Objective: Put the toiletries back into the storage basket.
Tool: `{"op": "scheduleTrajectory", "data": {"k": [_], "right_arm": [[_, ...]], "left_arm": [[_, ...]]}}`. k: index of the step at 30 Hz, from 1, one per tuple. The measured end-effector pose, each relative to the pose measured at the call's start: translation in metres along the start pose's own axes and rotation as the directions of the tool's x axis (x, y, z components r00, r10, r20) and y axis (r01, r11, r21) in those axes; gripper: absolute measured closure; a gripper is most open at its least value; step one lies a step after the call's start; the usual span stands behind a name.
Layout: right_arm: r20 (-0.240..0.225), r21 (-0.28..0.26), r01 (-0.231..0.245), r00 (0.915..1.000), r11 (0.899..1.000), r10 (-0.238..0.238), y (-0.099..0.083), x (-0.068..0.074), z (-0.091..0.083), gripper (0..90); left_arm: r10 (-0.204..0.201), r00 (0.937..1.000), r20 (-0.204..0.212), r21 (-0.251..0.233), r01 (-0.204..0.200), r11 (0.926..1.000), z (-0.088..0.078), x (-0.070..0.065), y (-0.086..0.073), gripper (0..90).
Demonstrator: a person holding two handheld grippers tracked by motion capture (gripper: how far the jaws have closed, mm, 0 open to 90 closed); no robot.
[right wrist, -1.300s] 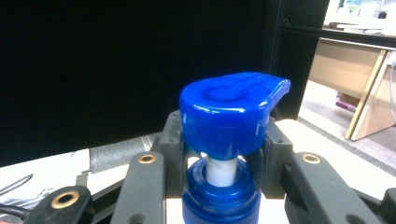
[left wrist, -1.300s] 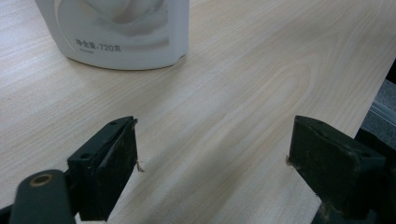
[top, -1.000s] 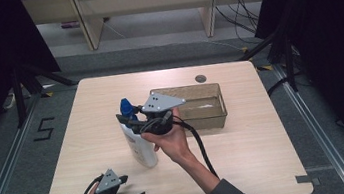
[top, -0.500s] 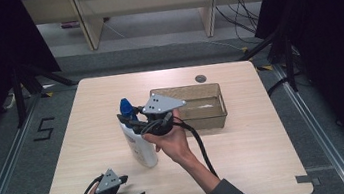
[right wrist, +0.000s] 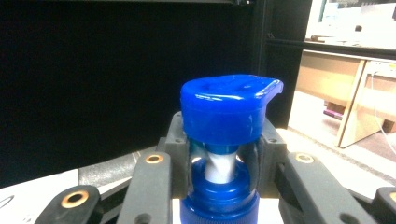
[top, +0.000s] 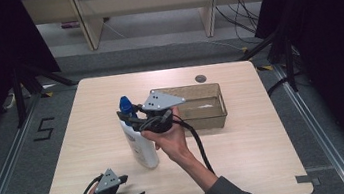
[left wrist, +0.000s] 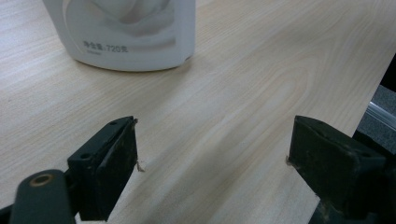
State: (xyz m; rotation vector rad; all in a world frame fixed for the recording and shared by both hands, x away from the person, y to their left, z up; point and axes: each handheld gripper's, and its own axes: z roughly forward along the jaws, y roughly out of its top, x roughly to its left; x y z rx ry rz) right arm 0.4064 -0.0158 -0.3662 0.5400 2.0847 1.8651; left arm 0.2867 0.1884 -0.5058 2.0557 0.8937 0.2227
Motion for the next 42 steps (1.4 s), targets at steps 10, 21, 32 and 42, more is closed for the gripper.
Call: {"op": "scheduleTrajectory", "data": {"k": [10, 21, 32, 42], "right_arm": [[0.010, 0.010, -0.035, 0.9993, 0.999, 0.035, 0.014, 0.000, -0.007, 66.1], [0.032, -0.010, 0.003, 0.9995, 1.000, -0.003, 0.031, -0.010, -0.017, 66.1], [0.048, -0.025, -0.009, 0.9988, 1.000, 0.011, 0.057, -0.018, -0.031, 66.1], [0.090, -0.028, -0.007, 0.9959, 1.000, 0.010, 0.076, -0.030, -0.048, 66.1]], "left_arm": [[0.008, 1.0000, 0.000, -0.004, -0.008, 1.0000, 0.000, 0.000, 0.000, 14.9], [-0.004, 1.0000, -0.007, -0.012, 0.004, 0.9999, 0.002, -0.001, -0.001, 14.9], [0.003, 1.0000, -0.003, 0.001, -0.003, 1.0000, 0.000, 0.000, 0.000, 14.9], [-0.001, 1.0000, -0.009, -0.013, 0.001, 0.9999, 0.001, 0.000, -0.001, 14.9]]}}
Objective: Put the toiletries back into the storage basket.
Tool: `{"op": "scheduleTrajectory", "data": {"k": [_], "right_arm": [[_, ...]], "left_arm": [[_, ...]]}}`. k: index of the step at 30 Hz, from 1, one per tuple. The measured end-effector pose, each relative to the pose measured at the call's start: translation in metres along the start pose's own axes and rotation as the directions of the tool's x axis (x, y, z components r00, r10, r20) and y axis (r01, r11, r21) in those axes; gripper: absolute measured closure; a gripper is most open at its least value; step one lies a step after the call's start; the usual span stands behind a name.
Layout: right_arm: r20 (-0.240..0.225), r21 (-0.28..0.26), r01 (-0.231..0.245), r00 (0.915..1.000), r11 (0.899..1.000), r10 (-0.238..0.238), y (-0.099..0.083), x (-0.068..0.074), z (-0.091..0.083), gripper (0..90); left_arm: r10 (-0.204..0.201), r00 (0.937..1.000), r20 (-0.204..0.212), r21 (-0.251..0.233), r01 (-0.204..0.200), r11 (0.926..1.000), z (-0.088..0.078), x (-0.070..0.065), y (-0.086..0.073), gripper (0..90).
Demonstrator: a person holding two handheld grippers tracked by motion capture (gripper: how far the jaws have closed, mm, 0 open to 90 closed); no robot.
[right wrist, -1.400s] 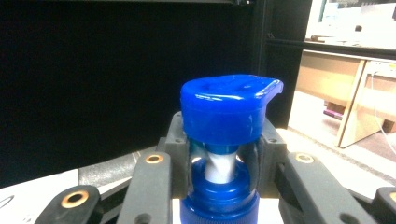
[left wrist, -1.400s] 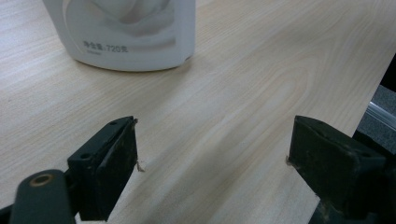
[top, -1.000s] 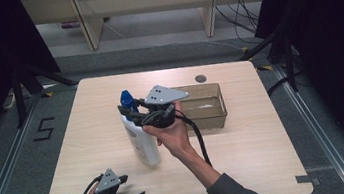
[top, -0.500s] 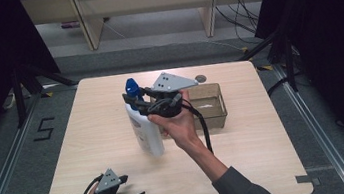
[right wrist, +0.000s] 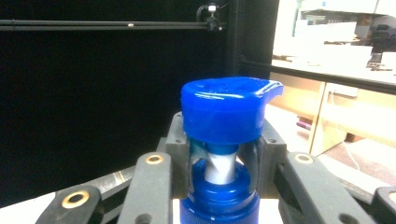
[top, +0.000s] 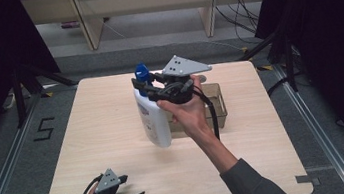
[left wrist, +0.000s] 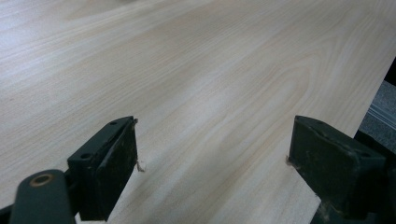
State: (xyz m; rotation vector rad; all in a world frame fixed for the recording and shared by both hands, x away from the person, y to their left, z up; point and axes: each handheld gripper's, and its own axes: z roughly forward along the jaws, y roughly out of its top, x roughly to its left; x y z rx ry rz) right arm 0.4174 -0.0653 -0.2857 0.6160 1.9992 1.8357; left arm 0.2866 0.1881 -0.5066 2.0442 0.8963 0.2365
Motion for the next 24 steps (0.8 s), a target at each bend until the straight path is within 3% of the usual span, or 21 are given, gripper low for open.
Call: {"op": "scheduleTrajectory", "data": {"k": [5, 12, 14, 15, 16, 17, 24], "right_arm": [[0.036, -0.012, 0.021, 0.9991, 1.000, -0.021, 0.010, -0.011, -0.009, 66.1], [0.075, -0.008, 0.000, 0.9972, 1.000, 0.001, 0.023, -0.025, -0.022, 66.2], [0.094, -0.015, -0.004, 0.9955, 1.000, 0.006, 0.026, -0.029, -0.026, 66.2], [0.105, -0.025, 0.024, 0.9943, 0.999, -0.021, 0.028, -0.033, -0.027, 66.2], [0.109, -0.022, 0.009, 0.9940, 1.000, -0.006, 0.029, -0.034, -0.030, 66.2], [0.127, -0.028, 0.028, 0.9916, 0.999, -0.025, 0.031, -0.038, -0.032, 66.2], [0.182, -0.029, 0.027, 0.9831, 0.999, -0.022, 0.033, -0.054, -0.042, 66.2]], "left_arm": [[0.001, 1.0000, 0.001, 0.001, -0.001, 1.0000, 0.000, 0.000, 0.000, 14.9], [0.006, 1.0000, -0.002, 0.007, -0.006, 1.0000, 0.000, 0.001, 0.000, 14.9], [-0.001, 1.0000, -0.001, 0.001, 0.001, 1.0000, 0.000, 0.000, 0.000, 14.9], [-0.016, 0.9999, 0.005, -0.012, 0.016, 0.9998, 0.001, -0.001, -0.001, 14.9], [-0.021, 0.9997, 0.008, -0.019, 0.022, 0.9996, 0.001, -0.002, 0.000, 14.9], [-0.015, 0.9998, 0.009, -0.020, 0.015, 0.9997, 0.001, -0.002, 0.000, 14.9], [-0.009, 0.9998, 0.017, -0.007, 0.009, 0.9999, 0.001, -0.001, 0.000, 14.9]]}}
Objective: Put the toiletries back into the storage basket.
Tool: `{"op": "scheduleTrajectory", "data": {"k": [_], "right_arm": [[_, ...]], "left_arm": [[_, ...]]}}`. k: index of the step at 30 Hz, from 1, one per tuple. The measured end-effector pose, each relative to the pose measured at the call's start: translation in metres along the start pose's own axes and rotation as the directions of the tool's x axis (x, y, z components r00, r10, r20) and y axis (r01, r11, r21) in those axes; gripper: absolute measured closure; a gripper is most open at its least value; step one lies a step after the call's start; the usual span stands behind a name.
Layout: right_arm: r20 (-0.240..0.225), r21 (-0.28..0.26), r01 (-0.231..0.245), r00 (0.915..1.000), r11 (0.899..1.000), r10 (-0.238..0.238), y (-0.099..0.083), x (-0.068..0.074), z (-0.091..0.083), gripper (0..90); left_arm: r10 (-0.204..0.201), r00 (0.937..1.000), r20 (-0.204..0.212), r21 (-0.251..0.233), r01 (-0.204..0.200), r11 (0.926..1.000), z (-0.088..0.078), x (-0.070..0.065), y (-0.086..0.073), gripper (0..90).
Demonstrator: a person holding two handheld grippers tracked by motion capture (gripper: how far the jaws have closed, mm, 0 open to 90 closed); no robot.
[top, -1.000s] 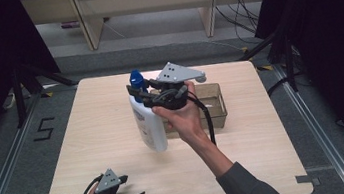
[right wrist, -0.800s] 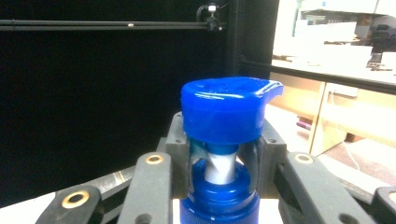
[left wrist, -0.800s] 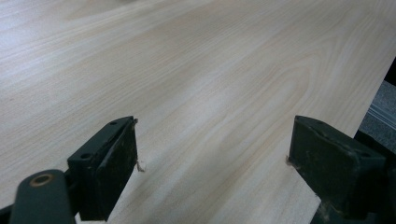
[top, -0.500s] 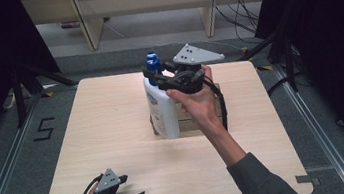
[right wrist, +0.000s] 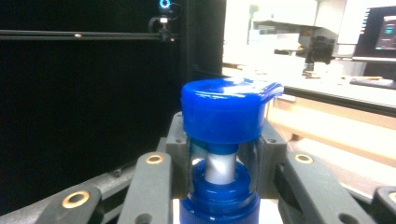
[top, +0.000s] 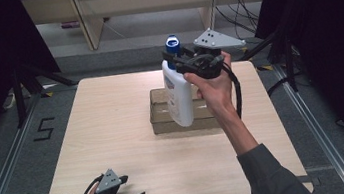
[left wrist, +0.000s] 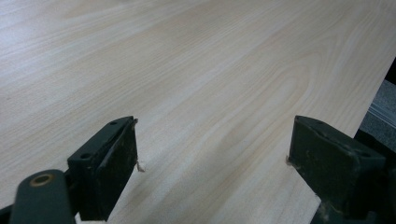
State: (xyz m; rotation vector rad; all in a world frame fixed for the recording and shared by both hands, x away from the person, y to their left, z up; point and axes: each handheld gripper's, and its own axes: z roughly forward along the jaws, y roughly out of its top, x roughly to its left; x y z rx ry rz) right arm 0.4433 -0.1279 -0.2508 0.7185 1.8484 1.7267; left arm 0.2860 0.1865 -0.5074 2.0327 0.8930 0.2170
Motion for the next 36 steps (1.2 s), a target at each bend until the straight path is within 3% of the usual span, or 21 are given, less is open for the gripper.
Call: {"op": "scheduleTrajectory", "data": {"k": [6, 9, 12, 15, 21, 31, 36], "right_arm": [[0.047, -0.007, -0.019, 0.9987, 1.000, 0.019, -0.001, -0.021, -0.009, 66.2], [0.071, 0.017, -0.021, 0.9973, 1.000, 0.020, -0.002, -0.029, -0.012, 66.1], [0.100, 0.026, -0.014, 0.9949, 1.000, 0.011, -0.003, -0.039, -0.016, 66.1], [0.128, 0.022, -0.026, 0.9915, 0.999, 0.023, -0.006, -0.051, -0.022, 66.2], [0.190, 0.045, -0.035, 0.9815, 0.998, 0.026, -0.013, -0.068, -0.028, 66.2], [0.251, 0.022, -0.081, 0.9653, 0.996, 0.073, -0.028, -0.094, -0.034, 66.2], [0.264, 0.027, -0.085, 0.9615, 0.996, 0.075, -0.031, -0.099, -0.032, 66.2]], "left_arm": [[-0.002, 1.0000, -0.003, -0.005, 0.002, 1.0000, 0.001, 0.000, -0.001, 14.9], [-0.001, 1.0000, 0.004, 0.004, 0.001, 1.0000, 0.000, 0.000, 0.000, 14.9], [-0.009, 1.0000, -0.001, -0.017, 0.009, 0.9998, 0.002, 0.000, -0.001, 14.9], [-0.002, 1.0000, 0.003, 0.001, 0.002, 1.0000, 0.000, 0.000, 0.000, 14.9], [-0.005, 1.0000, -0.001, -0.009, 0.005, 0.9999, 0.002, -0.002, -0.001, 14.9], [-0.010, 0.9999, 0.006, -0.007, 0.010, 0.9999, 0.002, -0.001, -0.001, 14.9], [-0.012, 0.9999, 0.001, -0.015, 0.012, 0.9998, 0.003, -0.001, -0.001, 14.9]]}}
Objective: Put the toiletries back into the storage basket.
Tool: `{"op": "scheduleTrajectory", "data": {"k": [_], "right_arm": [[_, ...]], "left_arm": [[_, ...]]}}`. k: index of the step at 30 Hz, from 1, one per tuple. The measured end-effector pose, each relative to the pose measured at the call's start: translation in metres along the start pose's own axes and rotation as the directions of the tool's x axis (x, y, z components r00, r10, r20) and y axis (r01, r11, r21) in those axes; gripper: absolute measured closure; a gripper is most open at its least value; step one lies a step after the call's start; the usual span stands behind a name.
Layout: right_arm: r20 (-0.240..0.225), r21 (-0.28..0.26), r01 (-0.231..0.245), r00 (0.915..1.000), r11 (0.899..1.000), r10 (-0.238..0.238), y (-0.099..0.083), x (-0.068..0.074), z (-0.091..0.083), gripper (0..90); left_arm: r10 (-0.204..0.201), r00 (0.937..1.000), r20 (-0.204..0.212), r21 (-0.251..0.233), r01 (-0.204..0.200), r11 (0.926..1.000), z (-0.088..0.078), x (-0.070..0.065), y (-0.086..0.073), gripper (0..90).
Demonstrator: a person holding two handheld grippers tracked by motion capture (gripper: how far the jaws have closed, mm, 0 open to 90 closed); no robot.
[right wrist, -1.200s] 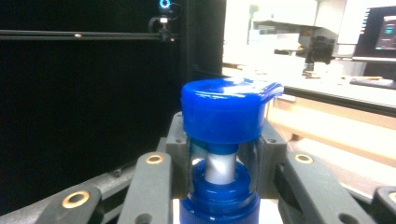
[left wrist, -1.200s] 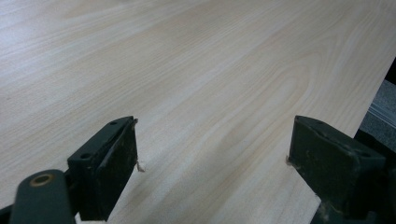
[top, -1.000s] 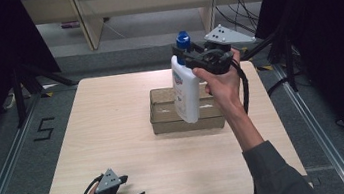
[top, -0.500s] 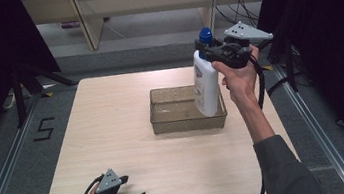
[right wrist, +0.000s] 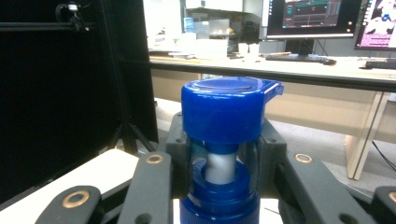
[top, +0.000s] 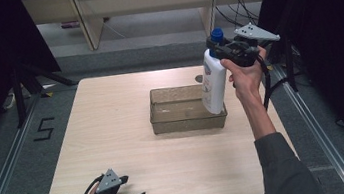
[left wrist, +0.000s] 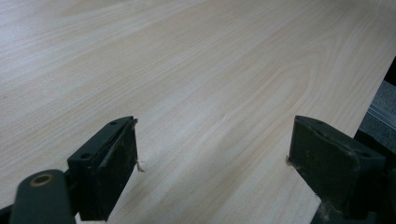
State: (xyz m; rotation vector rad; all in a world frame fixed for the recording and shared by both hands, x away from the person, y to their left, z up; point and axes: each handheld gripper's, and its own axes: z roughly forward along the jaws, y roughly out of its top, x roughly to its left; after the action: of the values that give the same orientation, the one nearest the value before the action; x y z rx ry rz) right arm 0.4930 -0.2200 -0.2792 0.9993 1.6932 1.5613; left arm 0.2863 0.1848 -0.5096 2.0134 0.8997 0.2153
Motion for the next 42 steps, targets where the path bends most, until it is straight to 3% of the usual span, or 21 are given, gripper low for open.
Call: {"op": "scheduleTrajectory", "data": {"k": [11, 12, 18, 26, 30, 34, 42], "right_arm": [[0.030, 0.017, -0.013, 0.9995, 1.000, 0.012, -0.013, -0.013, 0.008, 66.1], [0.033, 0.026, -0.030, 0.9990, 0.999, 0.029, -0.014, -0.012, 0.009, 66.2], [0.038, 0.015, -0.013, 0.9992, 1.000, 0.012, -0.020, -0.017, 0.011, 66.1], [0.044, 0.037, -0.043, 0.9982, 0.998, 0.041, -0.035, -0.021, 0.013, 66.1], [0.042, 0.052, -0.046, 0.9982, 0.998, 0.044, -0.043, -0.022, 0.013, 66.1], [0.053, 0.054, -0.032, 0.9982, 0.998, 0.029, -0.050, -0.020, 0.014, 66.1], [0.061, 0.067, -0.051, 0.9970, 0.996, 0.047, -0.062, -0.020, 0.015, 66.0]], "left_arm": [[0.008, 1.0000, -0.003, 0.007, -0.008, 0.9999, -0.001, 0.000, 0.000, 14.9], [0.009, 1.0000, -0.002, 0.007, -0.009, 0.9999, -0.001, 0.000, 0.000, 14.9], [0.008, 1.0000, 0.002, 0.003, -0.008, 1.0000, -0.001, -0.001, 0.000, 14.9], [0.010, 0.9999, 0.006, 0.012, -0.010, 0.9999, -0.002, 0.000, 0.001, 14.9], [0.016, 0.9999, 0.002, 0.021, -0.016, 0.9997, -0.002, 0.001, 0.001, 14.9], [0.005, 1.0000, -0.001, -0.001, -0.005, 1.0000, -0.001, 0.000, 0.000, 14.9], [-0.001, 1.0000, -0.003, -0.004, 0.001, 1.0000, -0.001, 0.001, 0.000, 14.9]]}}
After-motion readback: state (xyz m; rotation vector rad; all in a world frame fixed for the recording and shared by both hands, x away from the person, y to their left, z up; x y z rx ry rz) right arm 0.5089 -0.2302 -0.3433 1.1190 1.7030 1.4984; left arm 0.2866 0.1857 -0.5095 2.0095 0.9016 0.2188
